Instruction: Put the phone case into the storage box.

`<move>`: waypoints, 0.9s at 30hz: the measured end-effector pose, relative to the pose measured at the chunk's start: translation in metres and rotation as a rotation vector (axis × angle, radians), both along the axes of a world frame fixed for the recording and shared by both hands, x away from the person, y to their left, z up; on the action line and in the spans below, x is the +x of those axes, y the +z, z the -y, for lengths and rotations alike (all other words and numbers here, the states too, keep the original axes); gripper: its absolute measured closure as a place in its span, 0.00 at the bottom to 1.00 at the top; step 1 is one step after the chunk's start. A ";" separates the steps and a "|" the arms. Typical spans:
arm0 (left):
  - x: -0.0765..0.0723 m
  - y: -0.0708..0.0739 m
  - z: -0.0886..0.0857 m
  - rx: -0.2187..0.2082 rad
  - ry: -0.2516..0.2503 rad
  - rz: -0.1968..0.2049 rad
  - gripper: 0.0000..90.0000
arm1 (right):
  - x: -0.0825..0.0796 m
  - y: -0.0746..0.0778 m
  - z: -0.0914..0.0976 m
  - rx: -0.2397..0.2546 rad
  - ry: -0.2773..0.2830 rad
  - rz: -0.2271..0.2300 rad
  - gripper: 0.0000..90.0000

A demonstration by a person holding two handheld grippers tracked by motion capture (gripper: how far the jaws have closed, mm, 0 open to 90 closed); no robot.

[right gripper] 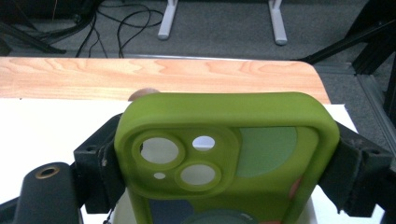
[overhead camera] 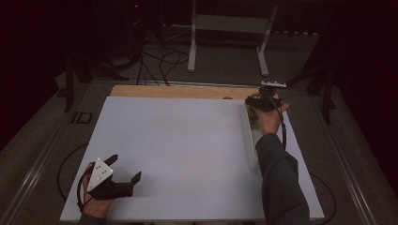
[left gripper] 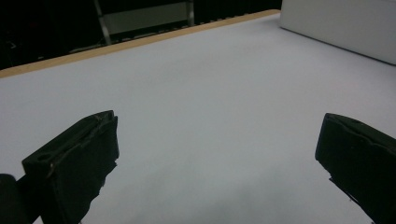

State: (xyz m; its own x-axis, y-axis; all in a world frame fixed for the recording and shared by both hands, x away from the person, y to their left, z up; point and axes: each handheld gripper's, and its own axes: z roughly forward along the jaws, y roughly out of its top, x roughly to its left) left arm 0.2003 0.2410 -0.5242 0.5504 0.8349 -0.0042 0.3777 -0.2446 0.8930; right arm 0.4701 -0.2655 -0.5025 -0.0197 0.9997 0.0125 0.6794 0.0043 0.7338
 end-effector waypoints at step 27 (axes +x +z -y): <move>0.000 0.000 0.000 0.004 -0.001 -0.002 0.00 | -0.004 0.005 -0.003 -0.008 0.046 0.040 0.09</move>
State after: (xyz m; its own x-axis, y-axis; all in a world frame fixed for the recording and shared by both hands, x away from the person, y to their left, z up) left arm 0.2003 0.2407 -0.5243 0.5512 0.8344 -0.0019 0.3793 -0.2486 0.8912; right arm 0.4665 -0.2629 -0.4972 -0.0663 0.9978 0.0027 0.6486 0.0411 0.7600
